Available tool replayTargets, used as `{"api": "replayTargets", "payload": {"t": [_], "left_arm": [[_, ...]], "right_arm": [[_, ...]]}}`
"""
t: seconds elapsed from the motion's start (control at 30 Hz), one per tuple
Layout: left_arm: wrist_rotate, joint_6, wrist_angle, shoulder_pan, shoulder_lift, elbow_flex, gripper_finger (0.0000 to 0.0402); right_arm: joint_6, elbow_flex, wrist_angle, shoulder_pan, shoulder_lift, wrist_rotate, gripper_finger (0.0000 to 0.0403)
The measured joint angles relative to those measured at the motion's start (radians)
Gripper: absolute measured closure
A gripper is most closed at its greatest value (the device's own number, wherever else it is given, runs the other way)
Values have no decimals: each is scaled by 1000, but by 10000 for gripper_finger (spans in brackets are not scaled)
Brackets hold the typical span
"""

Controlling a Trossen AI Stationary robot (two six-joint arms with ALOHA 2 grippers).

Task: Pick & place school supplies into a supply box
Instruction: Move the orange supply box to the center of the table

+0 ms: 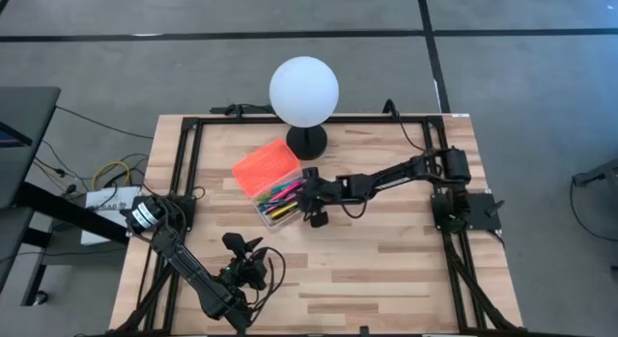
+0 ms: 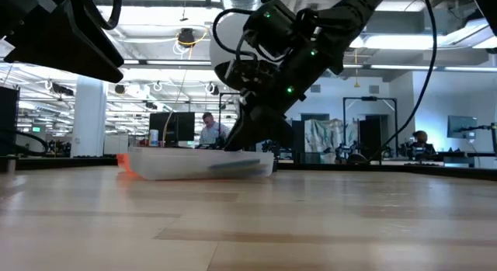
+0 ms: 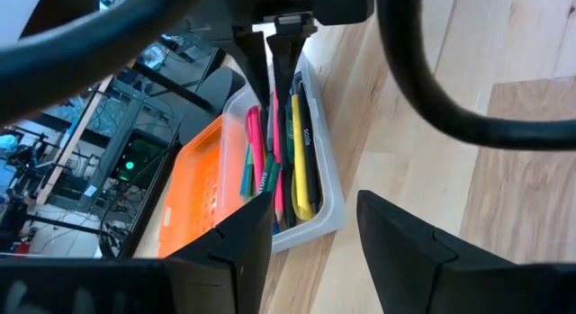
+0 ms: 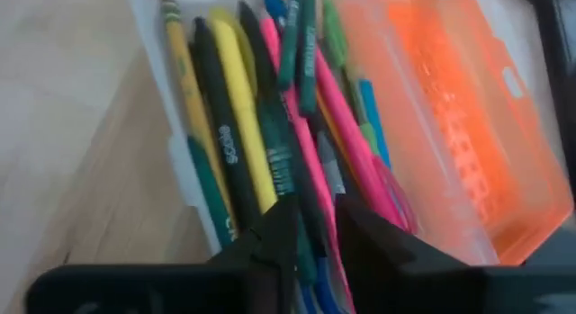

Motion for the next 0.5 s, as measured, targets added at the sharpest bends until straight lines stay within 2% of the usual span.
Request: {"api": "replayTargets", "payload": {"t": [0.27, 0.5], "left_arm": [[-10, 3, 11, 0, 0, 0, 244], [-4, 34, 11, 0, 0, 0, 244]], "right_arm": [[104, 0, 11, 1, -31, 34, 261], [105, 0, 13, 16, -79, 20, 247]]}}
